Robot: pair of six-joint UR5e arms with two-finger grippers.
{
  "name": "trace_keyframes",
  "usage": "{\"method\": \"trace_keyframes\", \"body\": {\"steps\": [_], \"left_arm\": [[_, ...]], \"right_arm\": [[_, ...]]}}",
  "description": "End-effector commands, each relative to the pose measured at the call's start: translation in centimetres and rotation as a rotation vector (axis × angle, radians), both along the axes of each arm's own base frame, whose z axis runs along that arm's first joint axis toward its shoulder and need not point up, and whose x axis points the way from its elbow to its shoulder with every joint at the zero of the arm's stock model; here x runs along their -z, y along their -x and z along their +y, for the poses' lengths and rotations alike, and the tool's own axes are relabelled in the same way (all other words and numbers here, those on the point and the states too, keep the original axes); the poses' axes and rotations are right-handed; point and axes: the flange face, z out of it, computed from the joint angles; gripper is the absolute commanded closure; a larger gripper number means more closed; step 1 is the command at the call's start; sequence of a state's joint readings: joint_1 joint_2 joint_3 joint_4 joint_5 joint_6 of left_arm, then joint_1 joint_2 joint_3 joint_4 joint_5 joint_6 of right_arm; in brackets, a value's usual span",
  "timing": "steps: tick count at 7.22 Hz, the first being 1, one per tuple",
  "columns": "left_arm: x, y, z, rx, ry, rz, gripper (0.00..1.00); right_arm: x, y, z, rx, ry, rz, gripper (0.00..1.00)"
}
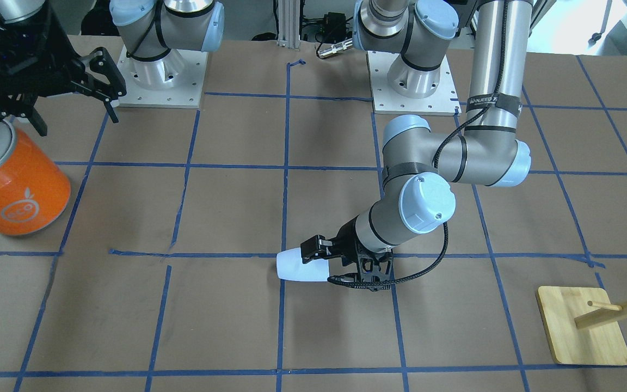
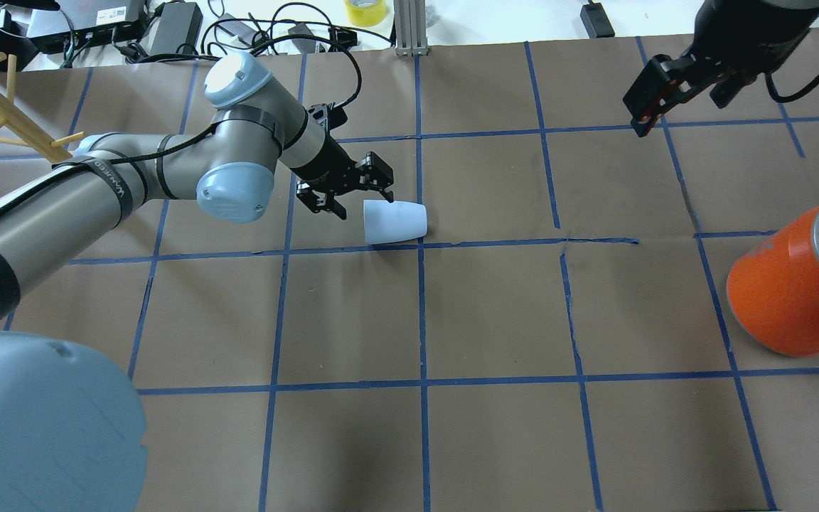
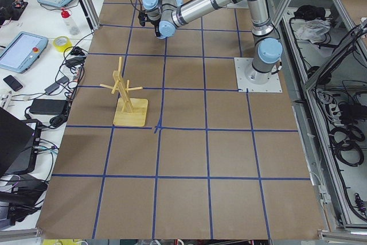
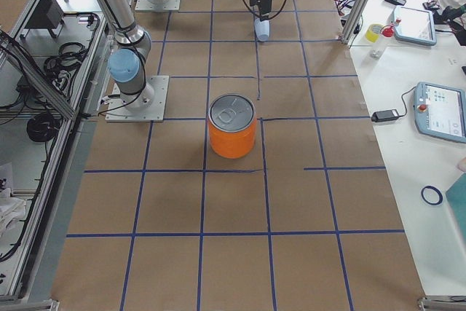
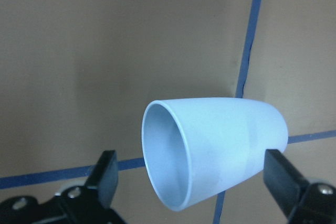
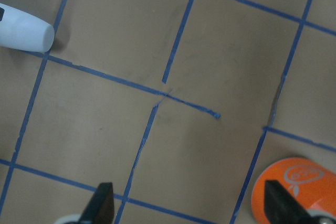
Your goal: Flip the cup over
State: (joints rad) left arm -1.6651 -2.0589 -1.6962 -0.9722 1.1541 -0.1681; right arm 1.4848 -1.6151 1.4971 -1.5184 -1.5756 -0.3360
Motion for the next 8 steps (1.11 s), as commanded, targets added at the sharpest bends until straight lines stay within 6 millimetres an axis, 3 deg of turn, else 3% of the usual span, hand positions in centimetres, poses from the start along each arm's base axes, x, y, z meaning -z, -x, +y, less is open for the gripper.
{"method": "trace_keyframes", "body": {"steps": [1, 2, 4, 5, 7, 8], "left_arm": [[0.6, 1.9, 0.5, 0.018, 0.0, 0.007, 0.02], [1.3, 2.1, 0.5, 0.014, -0.014, 0.006, 0.1], [2.0, 2.4, 0.7, 0.012, -0.038, 0.026, 0.86], [1.6, 2.6, 0.5, -0.035, -0.052, 0.053, 1.0], [0.4, 2.5, 0.2, -0.062, -0.038, 0.037, 1.0], [-1.8, 2.3, -0.5, -0.072, 0.004, 0.023, 1.0]], "right_arm": [[-0.3, 0.3, 0.8, 0.202, -0.052, 0.036, 0.0], [0.6, 0.2, 0.2, 0.27, -0.064, 0.024, 0.0], [-0.1, -0.4, 0.3, 0.29, -0.051, 0.023, 0.0], [0.1, -2.3, 0.3, 0.248, -0.045, 0.002, 0.0], [0.9, -4.9, 0.3, 0.205, -0.035, 0.001, 0.0], [1.1, -4.8, 0.3, 0.192, -0.041, 0.007, 0.0]]}}
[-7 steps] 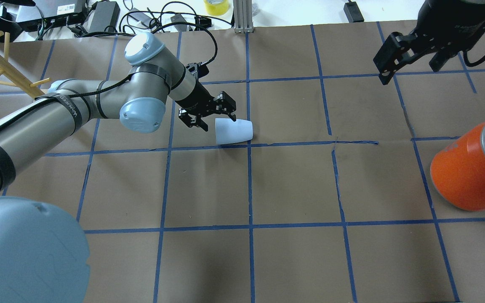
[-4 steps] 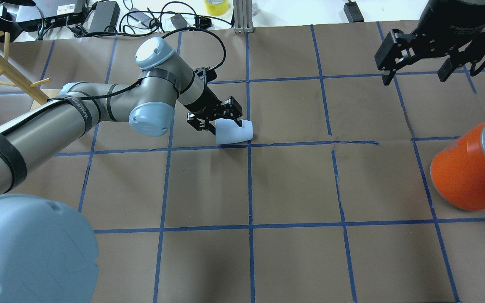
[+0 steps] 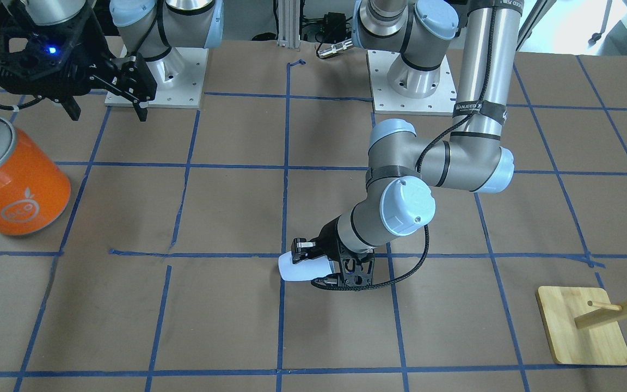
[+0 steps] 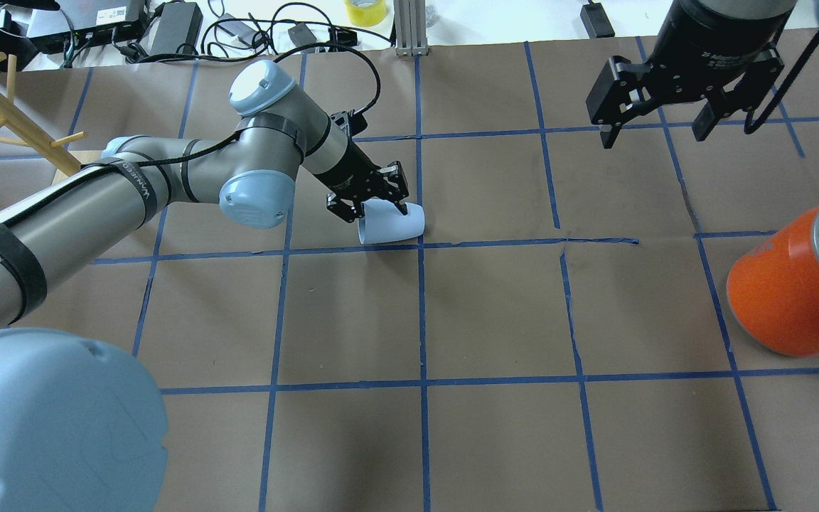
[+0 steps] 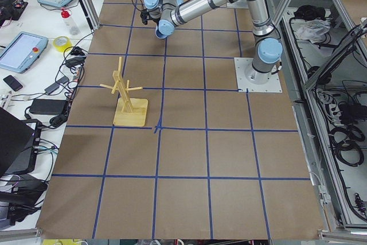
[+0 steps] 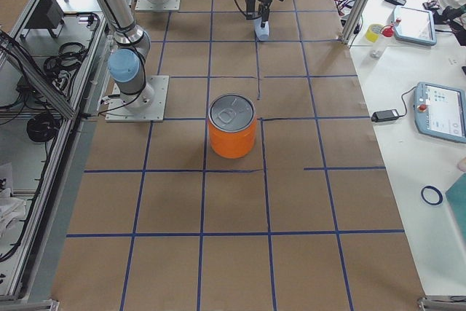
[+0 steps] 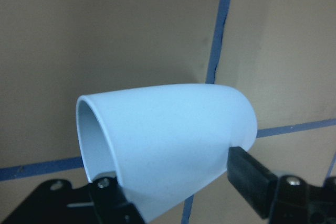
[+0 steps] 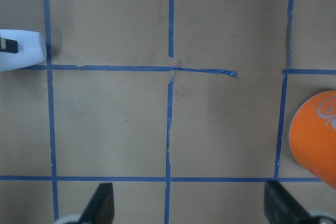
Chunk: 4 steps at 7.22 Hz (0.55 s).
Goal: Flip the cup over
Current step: 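Lift the cup with the left gripper and rotate it upright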
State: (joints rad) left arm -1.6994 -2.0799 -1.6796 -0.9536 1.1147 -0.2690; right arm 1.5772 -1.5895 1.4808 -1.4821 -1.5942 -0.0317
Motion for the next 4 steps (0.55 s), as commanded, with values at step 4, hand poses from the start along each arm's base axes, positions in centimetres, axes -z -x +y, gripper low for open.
{"method": "trace_keyframes", "body": {"steps": [4], "left_arm": [[-4.9, -2.0, -2.0, -0.116, 0.06, -0.233, 1.0]], "right_arm": [[0.1, -0.2, 0.1, -0.158, 0.004, 0.0, 0.0]]}}
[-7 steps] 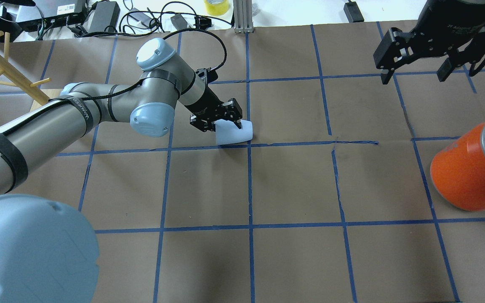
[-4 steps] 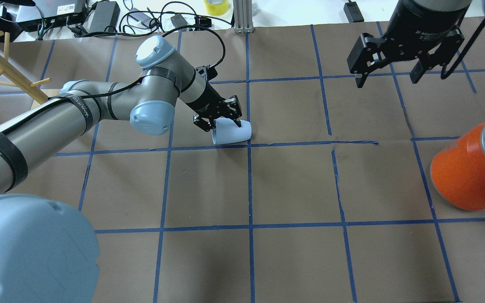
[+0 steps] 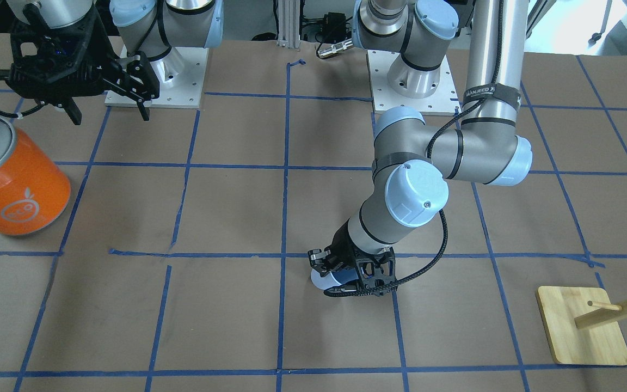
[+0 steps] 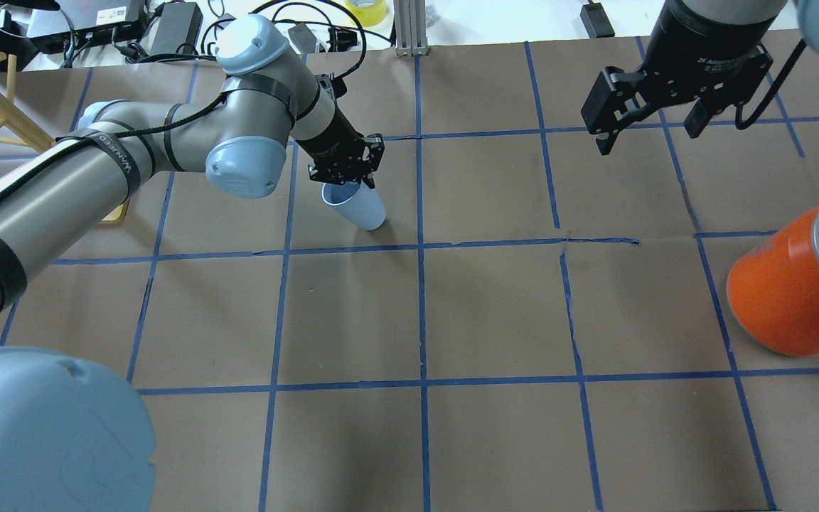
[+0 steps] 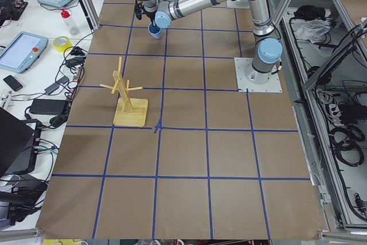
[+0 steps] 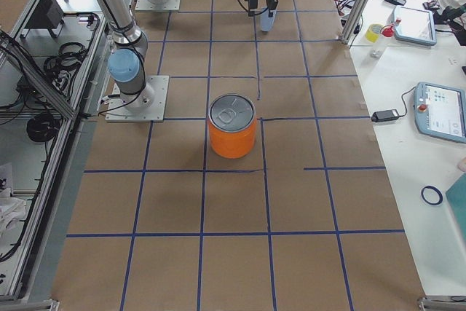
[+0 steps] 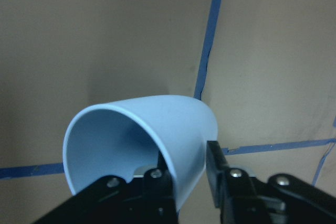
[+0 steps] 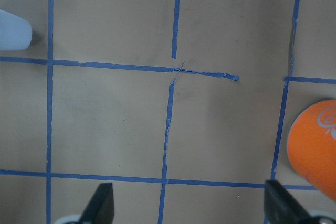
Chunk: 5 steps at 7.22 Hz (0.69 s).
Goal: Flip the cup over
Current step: 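Lift the cup with the left gripper and rotate it upright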
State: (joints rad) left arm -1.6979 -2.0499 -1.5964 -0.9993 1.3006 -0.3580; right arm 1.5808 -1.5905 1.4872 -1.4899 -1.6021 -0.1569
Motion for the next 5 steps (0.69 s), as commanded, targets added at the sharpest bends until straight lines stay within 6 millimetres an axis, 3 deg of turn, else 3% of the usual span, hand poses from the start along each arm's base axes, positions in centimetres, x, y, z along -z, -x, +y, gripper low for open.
{"method": "trace_keyframes", "body": {"steps": [1, 3, 4, 5], "left_arm": [[-1.6, -0.7, -0.2, -0.028, 0.026, -0.083, 1.0], [-7.8, -2.5, -2.0, -0.012, 0.11, -0.239, 1.0], [-9.1, -3.7, -2.5, 0.139, 0.163, -0.327, 1.0], [-9.0, -6.2, -3.3, 0.157, 0.196, -0.366, 1.0]], "right_arm": [[-0.1, -0.1, -0.4, -0.033, 0.036, -0.012, 0.0], [-0.4, -0.1, -1.2, -0.03, 0.092, -0.03, 0.0], [-0.4, 0.2, -1.4, -0.019, 0.098, -0.028, 0.0], [-0.5, 1.3, -1.7, 0.004, 0.108, -0.026, 0.0]]}}
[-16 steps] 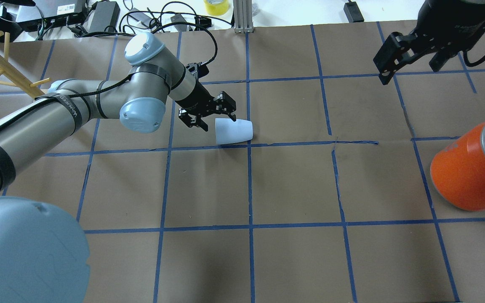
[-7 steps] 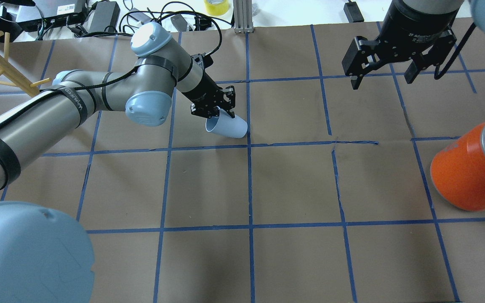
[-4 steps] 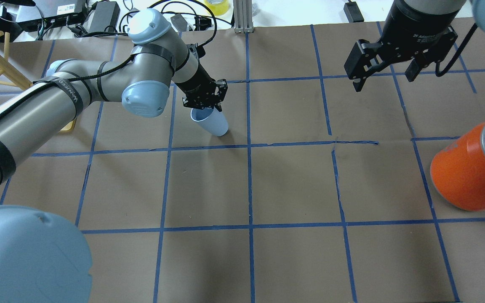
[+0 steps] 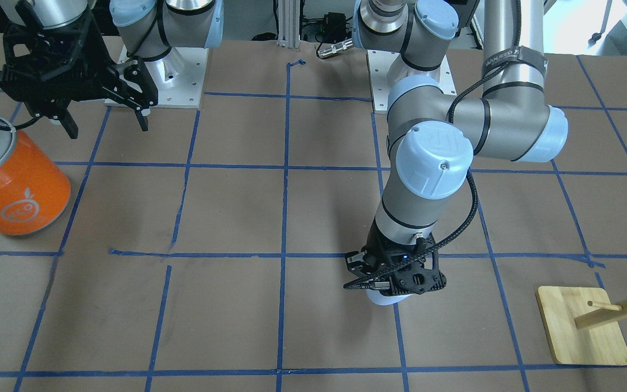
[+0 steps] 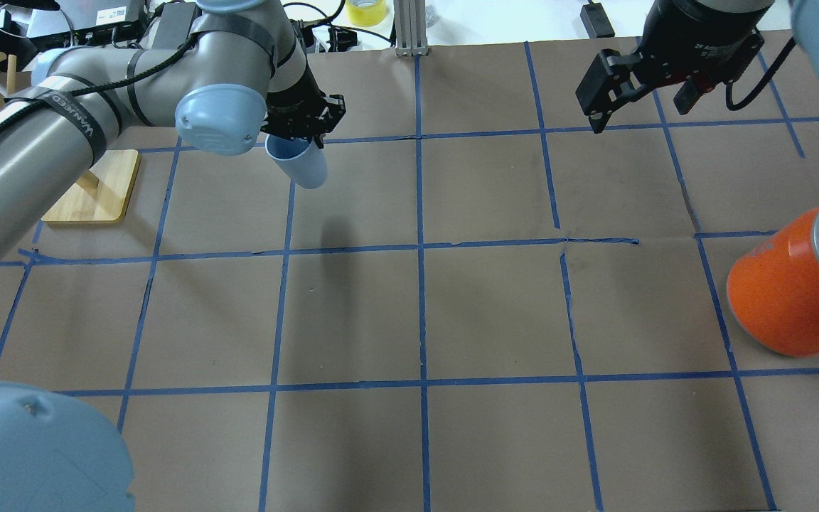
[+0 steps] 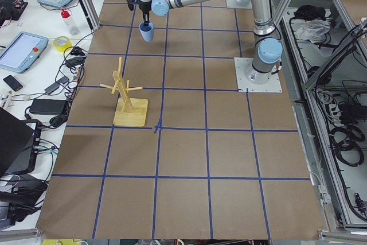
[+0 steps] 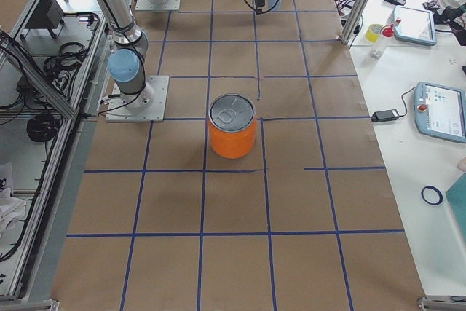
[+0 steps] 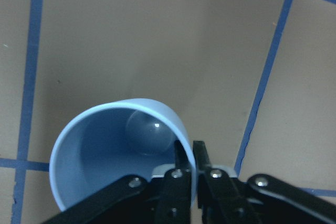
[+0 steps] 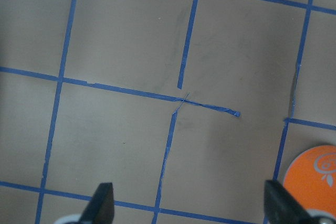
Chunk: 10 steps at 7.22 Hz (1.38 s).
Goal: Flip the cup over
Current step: 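Carry the cup toward the wooden stand and lower it upright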
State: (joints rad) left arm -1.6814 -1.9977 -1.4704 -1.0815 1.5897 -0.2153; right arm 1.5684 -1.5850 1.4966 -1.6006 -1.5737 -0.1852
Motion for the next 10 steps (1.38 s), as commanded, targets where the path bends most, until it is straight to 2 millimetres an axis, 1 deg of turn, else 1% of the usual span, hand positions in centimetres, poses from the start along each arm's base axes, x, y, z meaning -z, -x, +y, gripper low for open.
{"method": "trace_keyframes", "body": {"steps": [1, 2, 3, 4, 5, 7, 9, 10], "left_arm": [[0.5, -5.6, -2.0, 0.051, 0.055, -0.098, 1.0], [2.8, -8.5, -2.2, 0.048, 0.044, -0.11, 1.0], [4.0, -10.7, -2.2, 0.026, 0.052, -0.112, 1.0], [4.3, -11.9, -2.2, 0.064, 0.052, -0.125, 1.0], [5.1, -12.2, -2.4, 0.062, 0.04, -0.123, 1.0], [7.1, -12.2, -2.5, 0.057, 0.009, -0.117, 1.0], [7.9, -12.2, -2.5, 0.061, -0.006, -0.118, 1.0], [8.8, -12.2, -2.7, 0.048, -0.017, -0.114, 1.0]], "right_arm": [[-0.1, 1.8, -0.5, 0.044, 0.009, -0.001, 0.0], [-0.2, 1.8, -0.3, 0.049, 0.011, -0.001, 0.0], [-0.3, 1.4, 0.0, 0.046, 0.008, 0.0, 0.0], [-0.2, 1.5, 0.0, 0.047, 0.008, 0.007, 0.0], [-0.2, 1.5, 0.1, 0.048, 0.008, 0.009, 0.0], [-0.2, 1.4, 0.2, 0.048, 0.008, 0.003, 0.0], [-0.1, 1.4, 0.2, 0.048, 0.006, -0.002, 0.0], [-0.1, 1.4, 0.2, 0.046, 0.005, -0.003, 0.0]]}}
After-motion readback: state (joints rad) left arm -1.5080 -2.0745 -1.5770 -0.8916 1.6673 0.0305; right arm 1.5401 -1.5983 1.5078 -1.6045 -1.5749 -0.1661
